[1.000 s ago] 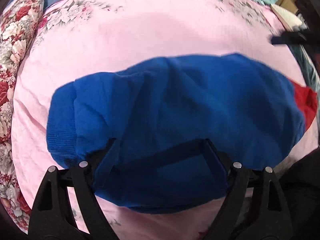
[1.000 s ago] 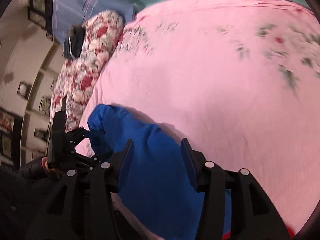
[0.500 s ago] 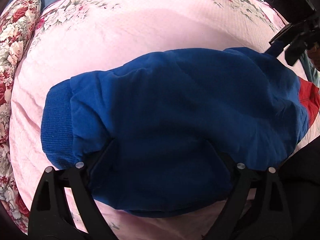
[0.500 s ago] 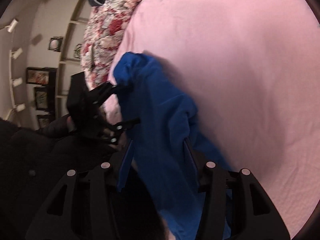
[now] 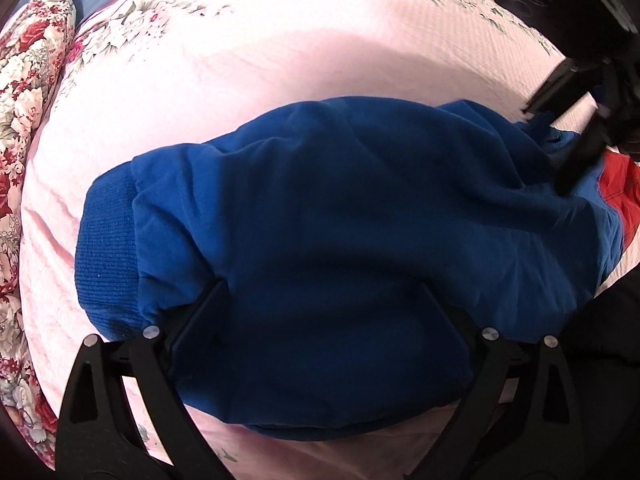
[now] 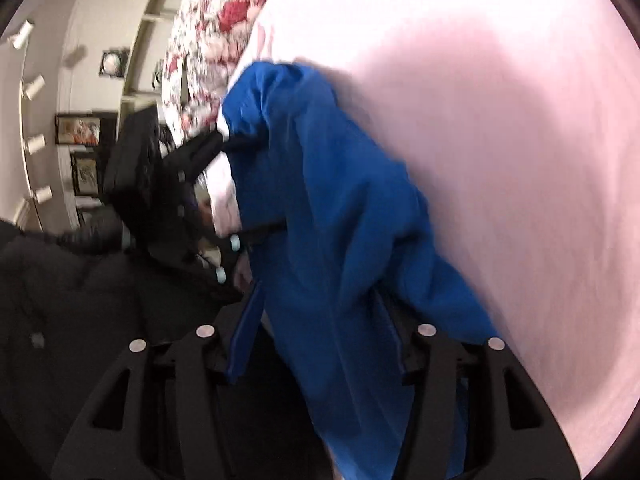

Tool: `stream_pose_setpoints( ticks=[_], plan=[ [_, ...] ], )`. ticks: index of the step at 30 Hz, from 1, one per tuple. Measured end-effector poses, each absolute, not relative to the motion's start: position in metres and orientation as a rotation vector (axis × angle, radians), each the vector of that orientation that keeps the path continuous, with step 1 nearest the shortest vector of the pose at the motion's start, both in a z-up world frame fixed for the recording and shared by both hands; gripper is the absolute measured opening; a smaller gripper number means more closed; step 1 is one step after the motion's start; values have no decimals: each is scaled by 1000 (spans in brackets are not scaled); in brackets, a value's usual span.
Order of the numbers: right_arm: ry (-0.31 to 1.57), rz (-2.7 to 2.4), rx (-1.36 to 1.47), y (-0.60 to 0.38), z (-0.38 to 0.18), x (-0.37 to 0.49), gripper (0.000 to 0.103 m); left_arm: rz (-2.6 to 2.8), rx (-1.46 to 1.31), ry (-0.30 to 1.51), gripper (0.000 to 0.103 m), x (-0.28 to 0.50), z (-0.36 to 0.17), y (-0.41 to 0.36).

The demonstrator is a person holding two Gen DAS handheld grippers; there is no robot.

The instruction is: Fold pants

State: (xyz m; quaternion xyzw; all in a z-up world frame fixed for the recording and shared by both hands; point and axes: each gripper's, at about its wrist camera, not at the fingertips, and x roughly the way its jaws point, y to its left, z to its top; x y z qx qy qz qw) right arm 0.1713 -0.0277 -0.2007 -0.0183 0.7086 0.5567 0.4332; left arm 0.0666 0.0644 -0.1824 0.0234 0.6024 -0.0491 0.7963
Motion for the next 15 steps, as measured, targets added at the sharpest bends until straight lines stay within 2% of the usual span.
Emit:
stream_pose_setpoints(
  ticks=[4,7,9,11,12,15],
  plan=[
    [1814,1327,103,-33,-213,184,57,-108,52,1297,96,68,-182,64],
    [1857,1427,37,-32,-209,167,57,-107,56,1296,97,67,-183,62],
    [1812,1388,-7,-31,-205,166,56,-107,56,1295,97,65,-184,62],
    [1759,1271,78,-41,-207,181,55,-103,55,1294,97,65,-185,62],
    [1774,1244,157,-43,-210,184,55,-101,56,1293,97,64,-185,62],
    [1808,1342,114,-32,-204,167,57,-101,59,1295,97,64,-185,61]
  ],
)
